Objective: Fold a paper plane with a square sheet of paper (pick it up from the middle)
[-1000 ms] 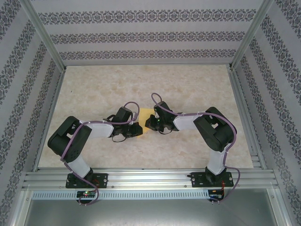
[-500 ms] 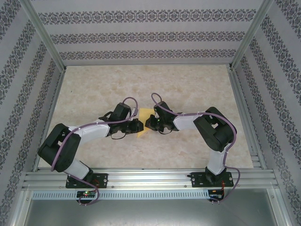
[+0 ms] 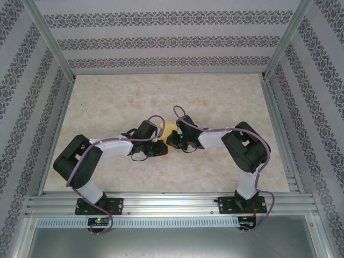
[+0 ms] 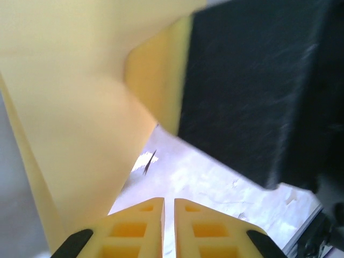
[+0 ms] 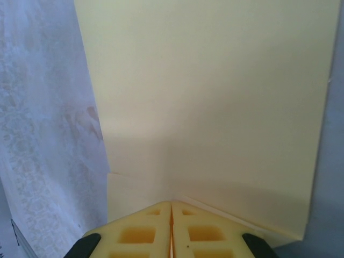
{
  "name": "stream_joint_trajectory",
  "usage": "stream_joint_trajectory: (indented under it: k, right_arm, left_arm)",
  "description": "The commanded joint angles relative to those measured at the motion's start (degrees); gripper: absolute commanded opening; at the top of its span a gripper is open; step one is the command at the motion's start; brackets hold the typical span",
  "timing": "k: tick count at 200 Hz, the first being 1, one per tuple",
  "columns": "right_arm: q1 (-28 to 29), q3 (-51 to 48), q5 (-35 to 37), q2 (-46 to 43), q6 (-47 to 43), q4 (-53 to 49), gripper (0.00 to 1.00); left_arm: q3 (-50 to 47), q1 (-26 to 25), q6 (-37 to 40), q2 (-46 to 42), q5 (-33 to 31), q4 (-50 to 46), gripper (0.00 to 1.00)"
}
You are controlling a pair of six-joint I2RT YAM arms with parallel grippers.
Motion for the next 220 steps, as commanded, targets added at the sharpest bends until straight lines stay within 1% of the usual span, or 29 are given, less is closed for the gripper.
stream_joint_trajectory:
  k: [1,23,56,90,126,149,220]
  right_arm:
    - [0.5,-0.5,3.6,3.0,-0.3,-5.0,0.09]
    - [0.5,-0.3,3.5,3.2,-0.3,-5.0,0.09]
    - [0.6,-0.4,3.3,3.4,-0.4,-4.8,0.09]
    - [0.6,-0.5,3.5,3.4,-0.4,-4.9,0.09]
    - [0.6,-0.4,3.2,3.6,-0.5,-5.0,0.09]
    - [0.6,-0.4,3.4,3.5,-0.7,-5.4,0.09]
    - [0.6,0.0,3.3,3.9,-0.8,-5.9,0.09]
  left_arm:
    - [-1.8,-0.5,0.4,-2.7,-0.6,-0.1,0.13]
    - [-3.0,-0.5,0.4,-4.6,-1.8,-0.3,0.13]
    - [-2.3,-0.5,0.3,-3.5,-0.7,1.9,0.13]
    - [0.1,-0.5,1.9,-1.3,-5.4,-3.3,0.12]
    - [-0.5,-0.3,2.1,-0.7,-7.7,-3.0,0.12]
    - [-0.7,0.0,2.4,-0.7,-9.4,-4.5,0.12]
    - [-3.0,1.0,3.1,-0.1,-10.1,-5.7,0.11]
